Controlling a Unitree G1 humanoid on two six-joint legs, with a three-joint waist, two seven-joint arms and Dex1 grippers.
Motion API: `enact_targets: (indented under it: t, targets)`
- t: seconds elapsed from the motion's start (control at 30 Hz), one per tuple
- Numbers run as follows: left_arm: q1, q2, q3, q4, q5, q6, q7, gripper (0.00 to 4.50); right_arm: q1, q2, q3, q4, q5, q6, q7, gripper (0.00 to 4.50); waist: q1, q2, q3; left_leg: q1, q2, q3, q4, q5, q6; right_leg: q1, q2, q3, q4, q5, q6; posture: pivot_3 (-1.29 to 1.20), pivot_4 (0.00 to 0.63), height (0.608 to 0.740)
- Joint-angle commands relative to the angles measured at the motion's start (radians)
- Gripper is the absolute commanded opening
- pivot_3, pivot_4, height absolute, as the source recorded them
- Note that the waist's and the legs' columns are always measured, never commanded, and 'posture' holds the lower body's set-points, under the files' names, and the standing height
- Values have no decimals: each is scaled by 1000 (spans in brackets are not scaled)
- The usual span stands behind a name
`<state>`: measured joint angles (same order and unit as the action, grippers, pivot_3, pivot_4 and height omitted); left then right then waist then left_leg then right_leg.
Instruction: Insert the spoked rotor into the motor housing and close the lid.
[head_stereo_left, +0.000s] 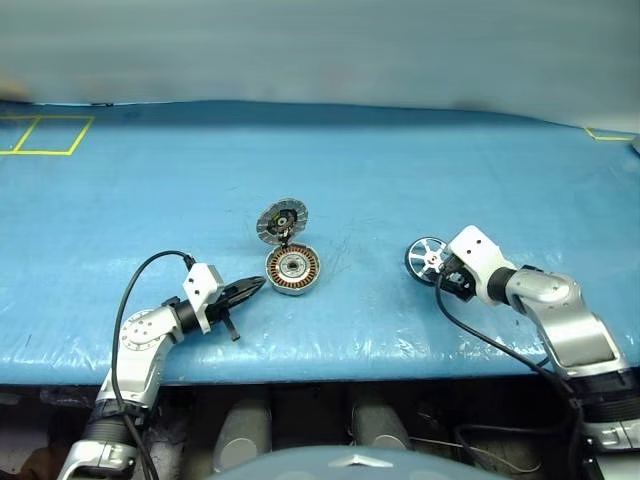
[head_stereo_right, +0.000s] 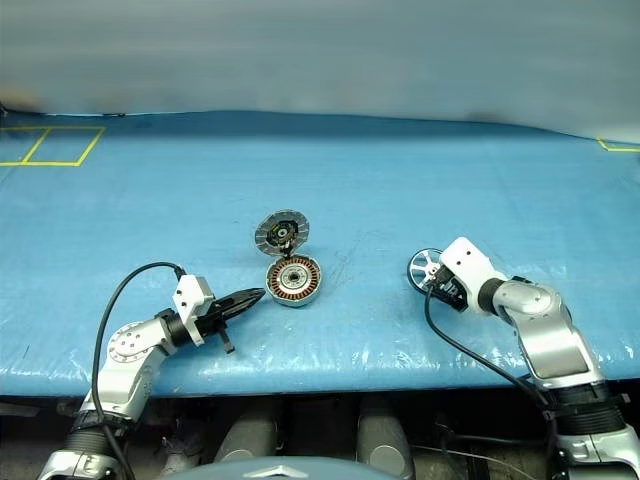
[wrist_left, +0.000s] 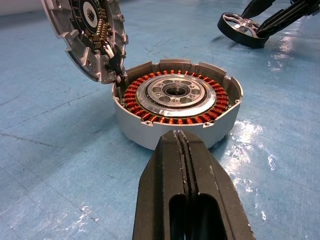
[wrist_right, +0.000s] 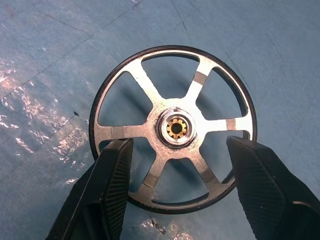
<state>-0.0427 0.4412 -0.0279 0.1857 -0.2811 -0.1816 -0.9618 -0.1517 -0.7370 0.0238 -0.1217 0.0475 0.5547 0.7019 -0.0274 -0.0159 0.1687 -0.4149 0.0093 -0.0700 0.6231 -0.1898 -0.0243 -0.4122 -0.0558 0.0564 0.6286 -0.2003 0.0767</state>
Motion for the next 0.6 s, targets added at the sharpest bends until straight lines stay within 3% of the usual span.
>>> enact_targets:
  t: [0.03,0.17,0.33,0.37,0.6]
  targets:
    - [-3,9,5,-11,5,-13,-1,0,-14,12,26,-2,14,-9,29,3161,0,0,0,0,0,0,0,0,0,0,0,0,0,0,0,0,150,740]
    - [-1,10,6,-13,5,-12,1,0,-14,24,42,-2,21,-8,48,3161,0,-1,0,1,0,0,0,0,0,1,0,0,0,0,0,0,150,740]
    - [0,12,8,-13,6,-12,3,0,-8,37,37,-7,36,-17,57,1638,0,-1,-1,1,0,0,0,0,0,1,0,0,0,0,0,0,150,740]
    - [0,13,9,-13,7,-12,3,0,-7,39,34,-8,37,-19,53,1523,0,-1,-1,1,0,0,0,0,0,1,0,0,0,0,0,0,150,740]
    - [-6,16,10,-10,4,-10,-1,0,13,75,-31,-60,92,-61,27,1524,0,-1,-1,1,0,0,0,0,0,1,0,0,0,0,0,0,150,740]
